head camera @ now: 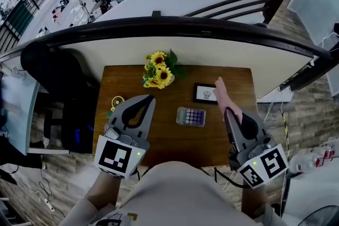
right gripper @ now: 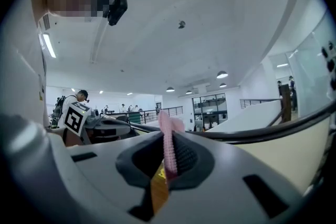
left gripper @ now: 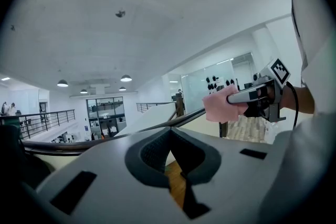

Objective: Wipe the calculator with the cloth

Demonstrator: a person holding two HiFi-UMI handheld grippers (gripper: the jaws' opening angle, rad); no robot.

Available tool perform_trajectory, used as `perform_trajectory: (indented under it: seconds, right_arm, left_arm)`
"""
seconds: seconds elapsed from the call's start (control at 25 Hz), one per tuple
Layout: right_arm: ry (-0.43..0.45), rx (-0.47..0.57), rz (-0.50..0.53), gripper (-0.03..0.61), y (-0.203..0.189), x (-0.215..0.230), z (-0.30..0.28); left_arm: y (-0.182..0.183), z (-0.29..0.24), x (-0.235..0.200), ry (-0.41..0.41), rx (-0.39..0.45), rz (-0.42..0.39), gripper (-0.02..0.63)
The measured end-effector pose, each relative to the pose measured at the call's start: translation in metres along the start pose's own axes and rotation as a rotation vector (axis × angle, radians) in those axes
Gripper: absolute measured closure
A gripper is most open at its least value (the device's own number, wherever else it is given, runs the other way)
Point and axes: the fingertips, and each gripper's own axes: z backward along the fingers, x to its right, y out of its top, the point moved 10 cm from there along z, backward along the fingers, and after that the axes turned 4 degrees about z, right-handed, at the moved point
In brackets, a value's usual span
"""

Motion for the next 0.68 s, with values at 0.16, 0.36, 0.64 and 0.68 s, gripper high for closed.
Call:
perform_trajectory:
  seconds: [0.16,0.36,0.64,0.68]
  right_arm:
    - [0.003,0.002,0.002,0.560,0.0024,-0.0025,-0.0015]
    - [0.000,0.005,0.010,0.560,0.0042,-0.0037,-0.0016]
    - [-0.001,0.000,0.050,0.560,0.0068,-0.0067,-0.0035]
    - [0.001,0.000,0.054,0.560,0.0074,-0.0073,-0.0040]
  left_arm:
    - [0.0010,0.0010,-0.0012,-0.002,-0.001,0.003,0.612]
    - [0.0019,0.0029,-0.0022,-0.004,0.003,0.008,0.612]
    - [0.0003,0.0088,-0.0060,-0.018,0.047,0.039,0.612]
    - [0.0001,0.0098,-0.0072,-0.020,0.057,0.041,0.612]
